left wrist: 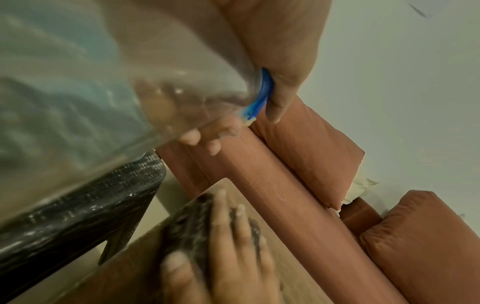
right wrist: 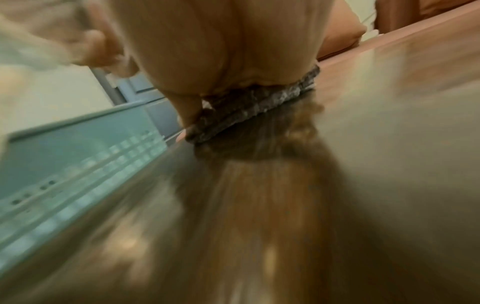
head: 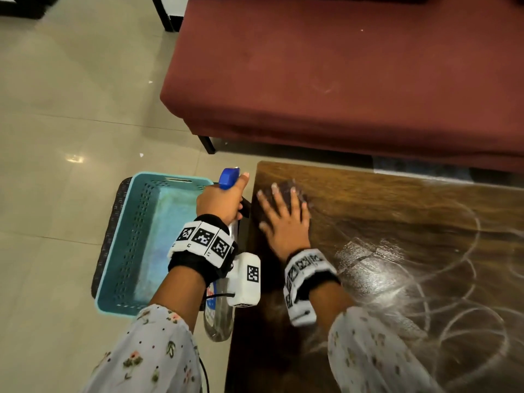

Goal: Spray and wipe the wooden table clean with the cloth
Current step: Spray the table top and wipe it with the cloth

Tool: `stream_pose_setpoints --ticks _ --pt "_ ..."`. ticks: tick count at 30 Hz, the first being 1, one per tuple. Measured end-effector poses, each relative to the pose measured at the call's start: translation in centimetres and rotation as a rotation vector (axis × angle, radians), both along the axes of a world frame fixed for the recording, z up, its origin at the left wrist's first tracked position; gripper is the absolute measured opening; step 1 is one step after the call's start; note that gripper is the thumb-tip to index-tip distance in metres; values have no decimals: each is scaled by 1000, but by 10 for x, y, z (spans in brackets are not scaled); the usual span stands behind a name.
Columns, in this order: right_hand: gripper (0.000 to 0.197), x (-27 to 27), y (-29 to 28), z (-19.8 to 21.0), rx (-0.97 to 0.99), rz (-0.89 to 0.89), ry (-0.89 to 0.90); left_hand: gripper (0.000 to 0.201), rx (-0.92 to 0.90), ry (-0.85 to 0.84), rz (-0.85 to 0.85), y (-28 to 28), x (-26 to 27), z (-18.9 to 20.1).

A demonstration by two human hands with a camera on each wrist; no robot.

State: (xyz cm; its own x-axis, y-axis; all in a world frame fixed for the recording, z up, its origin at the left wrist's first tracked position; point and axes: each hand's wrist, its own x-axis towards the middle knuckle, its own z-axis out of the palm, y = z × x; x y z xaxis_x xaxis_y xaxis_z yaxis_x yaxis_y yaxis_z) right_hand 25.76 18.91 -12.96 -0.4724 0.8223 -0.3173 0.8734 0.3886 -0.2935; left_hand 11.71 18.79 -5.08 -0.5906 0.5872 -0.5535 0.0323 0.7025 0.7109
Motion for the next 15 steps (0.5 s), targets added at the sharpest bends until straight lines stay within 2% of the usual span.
stream_pose_setpoints --ticks 3,10,12,15 --pt "62 26 41 5 -30 -87 -18 47 -5 23 -3 0 4 -3" --pt "65 183 70 9 -48 -475 -100 50 -42 -32 -32 -4 9 4" --pt "64 206 57 10 -59 -588 -91 52 -57 -43 -33 -8 6 2" --pt "64 215 4 12 -55 -747 -83 51 -63 -52 -22 -19 0 -1"
